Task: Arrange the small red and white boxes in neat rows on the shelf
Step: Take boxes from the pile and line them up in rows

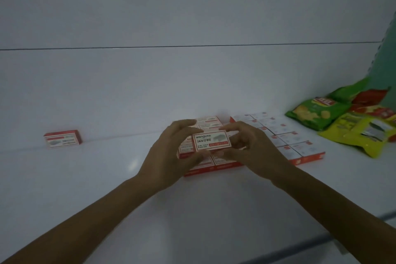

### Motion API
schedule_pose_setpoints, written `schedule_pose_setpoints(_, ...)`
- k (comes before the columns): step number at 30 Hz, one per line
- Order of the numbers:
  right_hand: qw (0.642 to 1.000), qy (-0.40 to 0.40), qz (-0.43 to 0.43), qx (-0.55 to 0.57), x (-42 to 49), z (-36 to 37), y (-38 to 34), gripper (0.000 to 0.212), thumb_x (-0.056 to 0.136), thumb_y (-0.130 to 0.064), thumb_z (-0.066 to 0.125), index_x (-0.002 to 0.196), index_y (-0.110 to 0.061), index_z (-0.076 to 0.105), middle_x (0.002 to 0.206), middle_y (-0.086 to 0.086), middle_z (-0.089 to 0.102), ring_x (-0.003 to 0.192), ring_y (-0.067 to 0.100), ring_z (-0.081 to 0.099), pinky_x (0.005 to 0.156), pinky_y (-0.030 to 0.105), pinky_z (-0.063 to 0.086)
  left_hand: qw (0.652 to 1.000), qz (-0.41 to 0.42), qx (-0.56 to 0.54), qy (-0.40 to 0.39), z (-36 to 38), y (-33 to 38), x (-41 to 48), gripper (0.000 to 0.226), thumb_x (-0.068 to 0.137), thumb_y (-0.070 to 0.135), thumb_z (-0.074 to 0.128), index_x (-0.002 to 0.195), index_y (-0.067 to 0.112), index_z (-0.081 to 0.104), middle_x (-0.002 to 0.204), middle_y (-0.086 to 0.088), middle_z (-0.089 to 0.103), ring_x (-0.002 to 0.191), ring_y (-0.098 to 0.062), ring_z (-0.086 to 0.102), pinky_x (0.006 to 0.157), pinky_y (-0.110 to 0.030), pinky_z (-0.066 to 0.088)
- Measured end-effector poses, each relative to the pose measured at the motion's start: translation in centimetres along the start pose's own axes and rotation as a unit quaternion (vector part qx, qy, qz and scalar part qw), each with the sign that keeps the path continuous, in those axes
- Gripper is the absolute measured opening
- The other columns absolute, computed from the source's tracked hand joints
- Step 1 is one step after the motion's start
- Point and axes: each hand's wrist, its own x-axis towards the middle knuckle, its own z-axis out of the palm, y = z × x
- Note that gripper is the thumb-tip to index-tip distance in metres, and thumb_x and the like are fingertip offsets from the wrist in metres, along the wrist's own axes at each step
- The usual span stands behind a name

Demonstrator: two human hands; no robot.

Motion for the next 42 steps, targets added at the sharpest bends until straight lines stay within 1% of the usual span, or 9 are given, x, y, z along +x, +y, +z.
schedule_pose_setpoints(5, 0.973, 0.005, -0.088, -0.212, 2.0, 0.6, 1.8, 0.050, 0.067, -0.051, 0.073, 0.112, -0.038, 0.057, 0.122, -0.013, 0.053, 0.112, 0.003, 0.044, 0.091, 0.022, 0.030, 0.997, -0.024, 0.070, -0.016, -0.1, -2.3, -0.7, 0.059, 0.073, 0.072, 0.048, 0.114, 0.030, 0.060, 0.135, 0.011, 0.046, 0.122, -0.007, 0.043, 0.098, -0.033, 0.040)
schedule_pose_setpoints(10, 0.953, 0.005, -0.147, -0.265, 2.4, 2.0, 3.5, 0.071, 0.063, -0.070, 0.050, 0.122, -0.030, 0.058, 0.123, -0.008, 0.054, 0.110, 0.002, 0.039, 0.103, 0.032, 0.031, 0.992, 0.045, 0.112, -0.048, 0.0, -3.4, -1.2, 0.053, 0.072, 0.059, 0.060, 0.109, 0.021, 0.063, 0.127, 0.003, 0.056, 0.116, -0.012, 0.052, 0.092, -0.035, 0.047)
schedule_pose_setpoints(15, 0.947, 0.002, -0.174, -0.270, 2.6, 2.4, 4.2, 0.070, 0.068, -0.067, 0.045, 0.122, -0.026, 0.058, 0.120, -0.005, 0.058, 0.109, 0.005, 0.043, 0.097, 0.027, 0.027, 0.992, 0.057, 0.081, -0.077, 0.2, -3.4, -1.4, 0.051, 0.075, 0.045, 0.059, 0.119, 0.019, 0.056, 0.130, 0.000, 0.053, 0.118, -0.014, 0.051, 0.095, -0.029, 0.043)
schedule_pose_setpoints(19, 0.942, 0.009, -0.193, -0.275, 2.6, 2.5, 4.4, 0.063, 0.069, -0.065, 0.050, 0.114, -0.023, 0.062, 0.114, -0.003, 0.061, 0.107, 0.013, 0.053, 0.095, 0.034, 0.035, 0.989, 0.053, 0.096, -0.101, 0.2, -3.6, -1.4, 0.050, 0.078, 0.048, 0.055, 0.120, 0.020, 0.059, 0.130, 0.000, 0.053, 0.118, -0.014, 0.050, 0.095, -0.027, 0.040)
schedule_pose_setpoints(23, 0.948, 0.000, -0.170, -0.271, 2.7, 2.7, 4.5, 0.069, 0.070, -0.064, 0.049, 0.125, -0.023, 0.053, 0.124, -0.002, 0.058, 0.114, 0.019, 0.052, 0.100, 0.045, 0.039, 0.992, 0.036, 0.065, -0.106, 0.4, -3.7, -1.4, 0.050, 0.079, 0.045, 0.055, 0.124, 0.022, 0.055, 0.130, 0.004, 0.051, 0.120, -0.011, 0.046, 0.095, -0.032, 0.046)
schedule_pose_setpoints(29, 0.945, -0.024, -0.172, -0.279, 2.9, 2.5, 4.3, 0.062, 0.068, -0.068, 0.048, 0.115, -0.030, 0.059, 0.115, -0.010, 0.056, 0.106, 0.003, 0.043, 0.093, 0.025, 0.030, 0.992, 0.034, 0.043, -0.110, 0.5, -3.9, -1.5, 0.045, 0.078, 0.044, 0.055, 0.122, 0.034, 0.051, 0.127, 0.004, 0.052, 0.119, -0.014, 0.045, 0.090, -0.041, 0.049)
schedule_pose_setpoints(35, 0.947, -0.032, -0.156, -0.277, 2.9, 2.4, 3.9, 0.064, 0.069, -0.069, 0.045, 0.116, -0.029, 0.061, 0.115, -0.009, 0.056, 0.108, 0.007, 0.048, 0.096, 0.033, 0.038, 0.994, 0.032, 0.027, -0.102, 0.7, -4.5, -1.5, 0.043, 0.079, 0.047, 0.056, 0.120, 0.037, 0.054, 0.126, 0.009, 0.050, 0.120, -0.009, 0.044, 0.095, -0.032, 0.045)
schedule_pose_setpoints(38, 0.949, -0.027, -0.154, -0.272, 2.7, 2.4, 3.6, 0.059, 0.069, -0.066, 0.052, 0.114, -0.029, 0.062, 0.114, -0.010, 0.056, 0.105, 0.005, 0.048, 0.093, 0.029, 0.039, 0.994, 0.030, 0.037, -0.100, 0.7, -4.3, -1.5, 0.044, 0.078, 0.048, 0.055, 0.120, 0.035, 0.056, 0.124, 0.011, 0.050, 0.119, -0.006, 0.043, 0.094, -0.024, 0.041)
schedule_pose_setpoints(42, 0.953, -0.052, -0.122, -0.271, 2.5, 2.2, 2.4, 0.051, 0.073, -0.051, 0.069, 0.117, -0.027, 0.060, 0.119, -0.008, 0.055, 0.106, 0.003, 0.044, 0.093, 0.021, 0.035, 0.993, 0.006, 0.068, -0.100, 0.6, -3.2, -1.2, 0.057, 0.074, 0.054, 0.048, 0.124, 0.026, 0.054, 0.123, 0.006, 0.056, 0.115, -0.015, 0.046, 0.091, -0.033, 0.047)
